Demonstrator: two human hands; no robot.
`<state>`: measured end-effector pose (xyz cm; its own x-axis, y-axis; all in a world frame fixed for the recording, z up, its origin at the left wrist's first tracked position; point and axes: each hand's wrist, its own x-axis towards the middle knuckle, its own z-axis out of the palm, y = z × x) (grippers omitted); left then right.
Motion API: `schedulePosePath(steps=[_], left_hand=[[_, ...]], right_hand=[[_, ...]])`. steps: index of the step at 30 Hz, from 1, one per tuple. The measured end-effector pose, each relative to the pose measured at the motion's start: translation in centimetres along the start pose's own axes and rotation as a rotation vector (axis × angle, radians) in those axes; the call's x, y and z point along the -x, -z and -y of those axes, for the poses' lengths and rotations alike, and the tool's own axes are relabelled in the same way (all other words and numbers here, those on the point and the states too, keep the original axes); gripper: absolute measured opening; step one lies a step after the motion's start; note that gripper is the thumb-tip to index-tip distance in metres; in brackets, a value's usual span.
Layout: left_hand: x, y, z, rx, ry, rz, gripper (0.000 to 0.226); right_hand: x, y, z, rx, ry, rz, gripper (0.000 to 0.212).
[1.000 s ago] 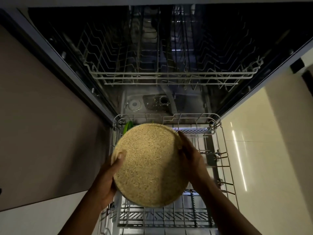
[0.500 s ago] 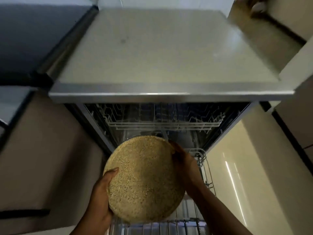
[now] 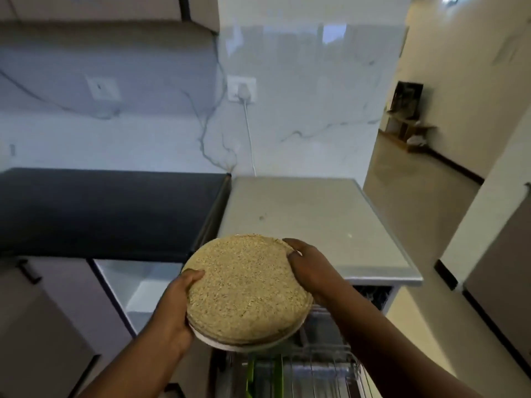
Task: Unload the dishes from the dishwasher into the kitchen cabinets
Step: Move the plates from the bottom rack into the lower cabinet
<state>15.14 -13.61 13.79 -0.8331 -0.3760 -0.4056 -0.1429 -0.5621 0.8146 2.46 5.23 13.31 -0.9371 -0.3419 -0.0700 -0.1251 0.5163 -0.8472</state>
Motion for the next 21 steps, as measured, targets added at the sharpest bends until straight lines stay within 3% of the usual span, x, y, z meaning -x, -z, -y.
schedulePosePath(steps=[11, 21], left_hand=[[8.3, 1.8, -12.7, -0.015, -0.190, -0.005, 0.035], [9.1, 12.3, -21.0, -0.041, -0.240, -0.013, 0.034]], right_hand=[[2.4, 0.8, 15.0, -0.199, 0.178, 0.084, 0.040], [1.5, -9.6, 23.3, -0.246, 0.213, 0.161, 0.044]])
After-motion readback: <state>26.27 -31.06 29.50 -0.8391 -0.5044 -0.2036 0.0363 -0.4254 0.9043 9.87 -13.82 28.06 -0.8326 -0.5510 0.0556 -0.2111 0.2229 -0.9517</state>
